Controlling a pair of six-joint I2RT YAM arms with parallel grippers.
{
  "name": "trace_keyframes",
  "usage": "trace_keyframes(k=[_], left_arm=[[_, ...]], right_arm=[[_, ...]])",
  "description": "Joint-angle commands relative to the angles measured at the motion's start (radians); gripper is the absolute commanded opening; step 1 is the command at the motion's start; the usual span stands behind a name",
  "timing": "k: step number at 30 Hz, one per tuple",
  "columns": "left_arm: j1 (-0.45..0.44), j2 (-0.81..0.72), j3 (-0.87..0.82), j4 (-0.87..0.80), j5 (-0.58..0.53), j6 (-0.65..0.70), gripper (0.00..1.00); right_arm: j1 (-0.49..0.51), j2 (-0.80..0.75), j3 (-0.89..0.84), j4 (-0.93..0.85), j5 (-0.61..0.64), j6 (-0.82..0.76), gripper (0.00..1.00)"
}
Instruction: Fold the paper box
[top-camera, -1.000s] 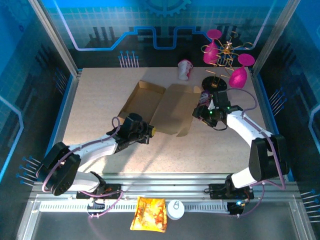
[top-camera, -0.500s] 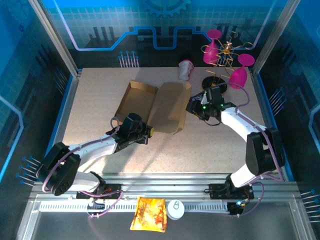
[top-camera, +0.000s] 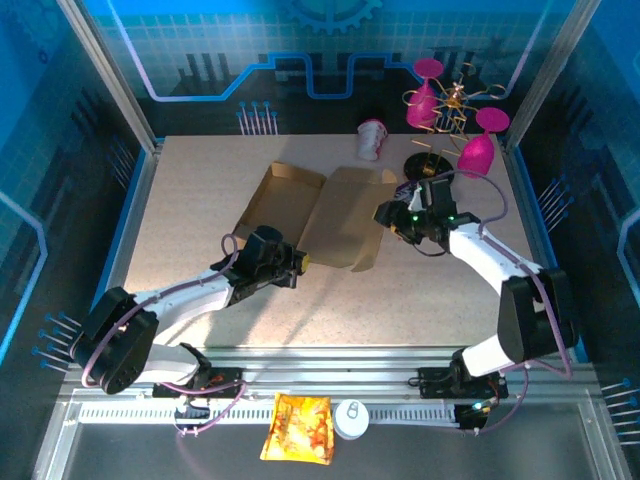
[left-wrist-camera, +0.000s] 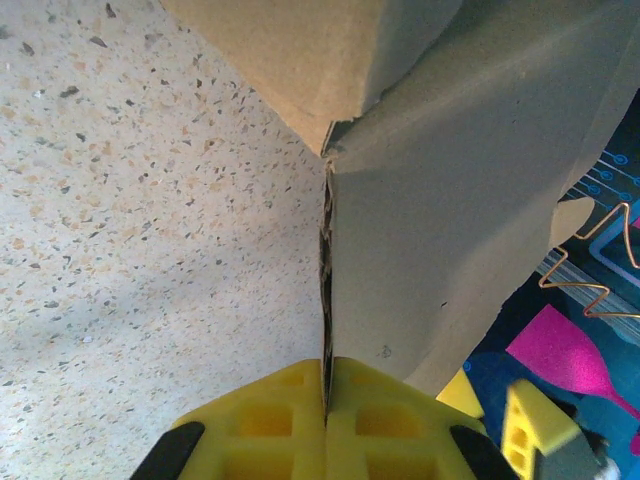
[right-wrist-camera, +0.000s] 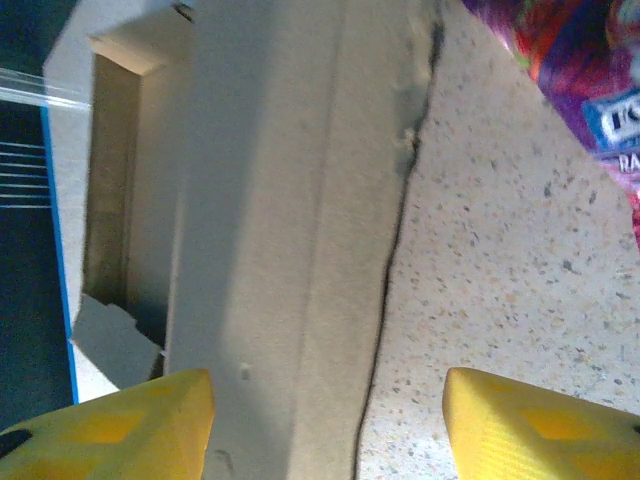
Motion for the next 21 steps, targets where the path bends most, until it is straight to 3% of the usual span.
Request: trace_keyframes(k=[1, 4, 9, 10, 11, 14, 17, 21], left_arm=[[0.003, -0.010, 0.010, 0.007, 0.026, 0.003, 0.00], [0.003, -0.012, 0.010, 0.003, 0.025, 0.003, 0.00], [0.002, -0.021, 0.021, -0.011, 0.029, 0.003, 0.00], [0.002, -0.024, 0.027, -0.022, 0.034, 0.029, 0.02], [0.002, -0.029, 0.035, -0.032, 0.043, 0.043, 0.13], [0.007, -0.072, 0.083, -0.132, 0.060, 0.099, 0.50], [0.013, -0.144, 0.152, -0.276, 0.065, 0.162, 0.60], [0.033, -0.218, 0.271, -0.491, 0.058, 0.249, 0.61]], right_arm=[[0.010, 0.033, -0.010, 0.073, -0.062, 0.025, 0.61], [0.028, 0.084, 0.030, 0.058, -0.071, 0.009, 0.52], [0.062, 0.122, 0.128, -0.102, 0.035, -0.087, 0.19], [0.070, 0.129, 0.164, -0.163, 0.075, -0.122, 0.09], [0.076, 0.138, 0.205, -0.230, 0.122, -0.161, 0.00], [0.075, 0.149, 0.325, -0.403, 0.246, -0.287, 0.00], [0.077, 0.140, 0.457, -0.527, 0.345, -0.436, 0.00], [0.101, 0.172, 0.658, -0.658, 0.455, -0.647, 0.00]])
